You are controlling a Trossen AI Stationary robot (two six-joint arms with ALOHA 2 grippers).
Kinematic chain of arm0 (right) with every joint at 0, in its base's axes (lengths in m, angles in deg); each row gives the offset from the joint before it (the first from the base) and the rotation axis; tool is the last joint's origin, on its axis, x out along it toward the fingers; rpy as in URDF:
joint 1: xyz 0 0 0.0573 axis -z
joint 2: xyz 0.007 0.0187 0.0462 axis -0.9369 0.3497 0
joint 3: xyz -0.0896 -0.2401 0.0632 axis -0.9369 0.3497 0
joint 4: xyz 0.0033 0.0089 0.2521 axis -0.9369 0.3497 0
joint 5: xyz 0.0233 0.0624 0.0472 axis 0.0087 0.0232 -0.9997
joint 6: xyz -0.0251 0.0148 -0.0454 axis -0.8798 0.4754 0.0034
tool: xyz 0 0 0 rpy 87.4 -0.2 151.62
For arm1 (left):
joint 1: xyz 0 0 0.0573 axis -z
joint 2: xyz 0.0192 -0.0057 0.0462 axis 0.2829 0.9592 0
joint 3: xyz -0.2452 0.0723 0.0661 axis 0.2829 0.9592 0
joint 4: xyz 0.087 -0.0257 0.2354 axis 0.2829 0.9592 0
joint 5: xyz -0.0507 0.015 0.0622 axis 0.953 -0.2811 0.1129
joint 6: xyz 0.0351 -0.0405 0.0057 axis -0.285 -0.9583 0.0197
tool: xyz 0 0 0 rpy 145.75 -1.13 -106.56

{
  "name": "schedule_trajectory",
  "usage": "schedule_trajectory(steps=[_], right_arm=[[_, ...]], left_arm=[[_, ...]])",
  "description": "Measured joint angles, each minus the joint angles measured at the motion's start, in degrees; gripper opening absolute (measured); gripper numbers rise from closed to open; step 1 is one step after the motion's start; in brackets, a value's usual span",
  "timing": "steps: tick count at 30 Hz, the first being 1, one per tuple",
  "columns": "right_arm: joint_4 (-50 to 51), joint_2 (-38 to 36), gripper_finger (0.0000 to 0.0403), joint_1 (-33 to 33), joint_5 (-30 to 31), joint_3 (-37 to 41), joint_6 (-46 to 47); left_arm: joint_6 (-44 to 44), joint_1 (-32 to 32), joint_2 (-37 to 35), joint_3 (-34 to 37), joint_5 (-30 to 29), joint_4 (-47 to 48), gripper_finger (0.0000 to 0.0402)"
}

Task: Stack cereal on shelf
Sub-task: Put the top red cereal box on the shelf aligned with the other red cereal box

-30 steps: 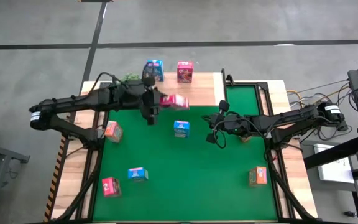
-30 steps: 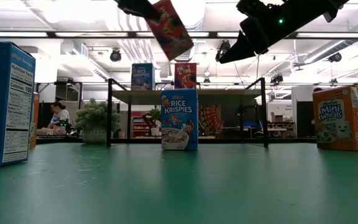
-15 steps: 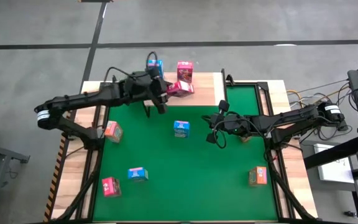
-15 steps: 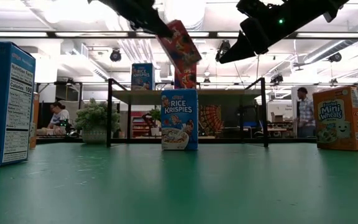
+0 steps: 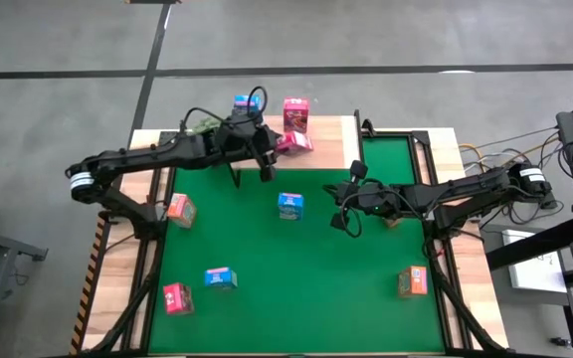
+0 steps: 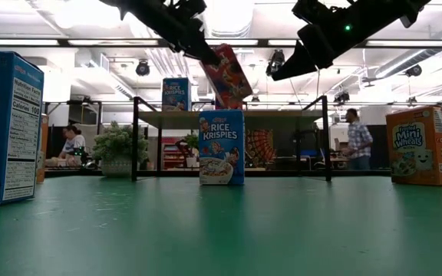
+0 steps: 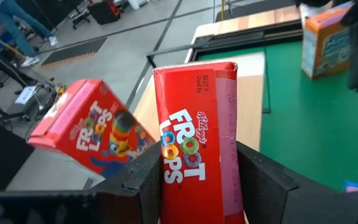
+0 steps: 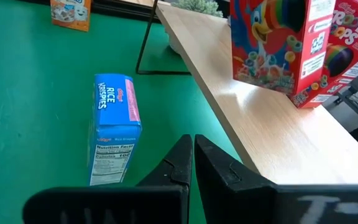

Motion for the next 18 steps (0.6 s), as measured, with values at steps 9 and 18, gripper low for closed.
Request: schedule_trajectory(steps=[9,18], right_arm=[[0.05,0.00,0.0009,0.01,0.00,0.00,0.27],[0.05,0.00,0.0009,0.00,0.00,0.00,0.45]], left_arm=[[-0.04,-0.10,0.28,0.00,-0.03,-0.46,0.0155],[0.16,-0.76,1.38,0.00,-0.01,-1.47,0.0156]])
